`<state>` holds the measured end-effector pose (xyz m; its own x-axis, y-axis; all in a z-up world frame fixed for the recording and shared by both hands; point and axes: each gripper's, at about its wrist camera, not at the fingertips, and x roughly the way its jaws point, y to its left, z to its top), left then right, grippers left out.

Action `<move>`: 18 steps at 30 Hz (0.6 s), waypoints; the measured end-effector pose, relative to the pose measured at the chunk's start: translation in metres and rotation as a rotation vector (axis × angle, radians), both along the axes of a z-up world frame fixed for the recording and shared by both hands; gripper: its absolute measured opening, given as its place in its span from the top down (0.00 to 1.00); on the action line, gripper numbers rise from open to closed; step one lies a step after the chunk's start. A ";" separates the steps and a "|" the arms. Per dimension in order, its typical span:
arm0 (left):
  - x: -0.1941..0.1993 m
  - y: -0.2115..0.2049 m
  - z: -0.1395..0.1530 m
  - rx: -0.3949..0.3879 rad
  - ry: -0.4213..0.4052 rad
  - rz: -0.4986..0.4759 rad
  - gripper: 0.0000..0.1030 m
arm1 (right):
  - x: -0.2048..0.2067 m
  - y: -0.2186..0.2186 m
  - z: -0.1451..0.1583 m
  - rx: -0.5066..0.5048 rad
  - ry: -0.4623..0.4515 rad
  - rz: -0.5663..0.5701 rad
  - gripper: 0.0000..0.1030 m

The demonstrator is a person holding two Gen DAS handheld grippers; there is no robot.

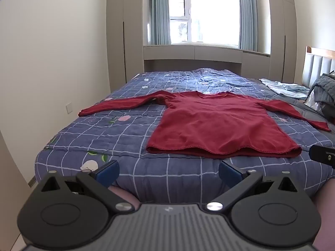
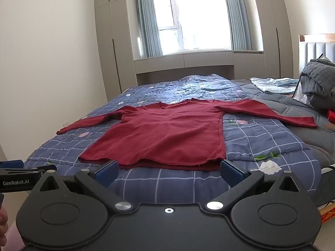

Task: Fold small clothes

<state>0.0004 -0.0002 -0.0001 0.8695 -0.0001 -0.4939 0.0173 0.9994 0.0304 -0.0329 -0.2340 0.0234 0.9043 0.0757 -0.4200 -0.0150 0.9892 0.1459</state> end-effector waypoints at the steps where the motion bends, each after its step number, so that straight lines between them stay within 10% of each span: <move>1: 0.000 0.000 0.000 0.000 0.002 0.000 0.00 | 0.000 0.000 0.000 -0.005 0.000 0.000 0.00; 18: -0.001 0.001 0.005 -0.006 -0.003 -0.002 0.00 | -0.001 0.002 -0.002 0.000 0.012 -0.003 0.00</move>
<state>-0.0008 0.0012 0.0044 0.8709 -0.0051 -0.4915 0.0194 0.9995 0.0241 -0.0339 -0.2318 0.0216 0.8995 0.0731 -0.4308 -0.0106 0.9893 0.1457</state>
